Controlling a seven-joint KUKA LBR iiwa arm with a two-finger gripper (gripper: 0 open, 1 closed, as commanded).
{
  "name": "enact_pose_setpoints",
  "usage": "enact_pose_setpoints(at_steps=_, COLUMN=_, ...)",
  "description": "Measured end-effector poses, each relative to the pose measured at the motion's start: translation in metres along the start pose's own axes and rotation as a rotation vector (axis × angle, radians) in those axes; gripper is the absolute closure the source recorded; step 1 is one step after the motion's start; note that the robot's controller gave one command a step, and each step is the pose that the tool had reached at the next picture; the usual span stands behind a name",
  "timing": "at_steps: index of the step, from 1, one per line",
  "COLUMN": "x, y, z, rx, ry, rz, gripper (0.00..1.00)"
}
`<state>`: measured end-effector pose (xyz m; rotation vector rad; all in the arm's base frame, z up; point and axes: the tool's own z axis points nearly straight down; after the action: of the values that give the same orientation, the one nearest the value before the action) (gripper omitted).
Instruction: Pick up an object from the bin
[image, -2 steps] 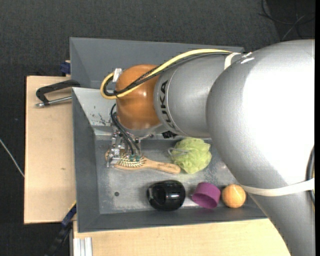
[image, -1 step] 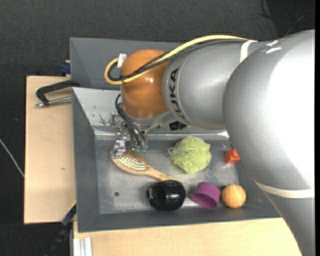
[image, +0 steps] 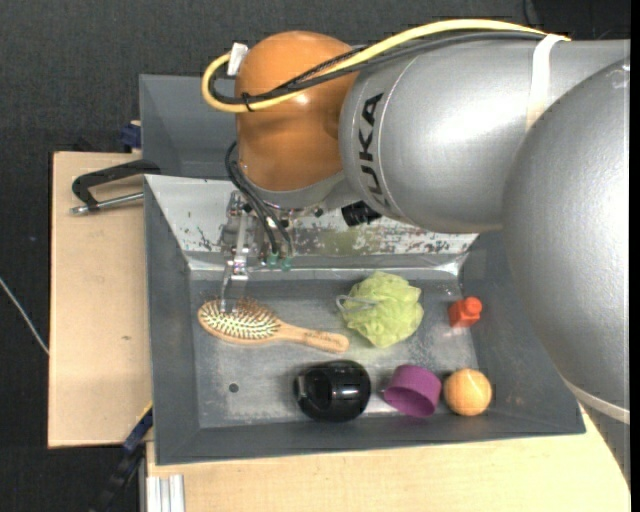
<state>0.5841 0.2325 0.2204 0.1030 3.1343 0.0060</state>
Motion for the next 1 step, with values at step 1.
enact_pose_setpoints(at_steps=1, x=0.0000, y=-0.0005, z=0.0005, rx=0.001, ry=0.001, rz=0.001, gripper=0.00)
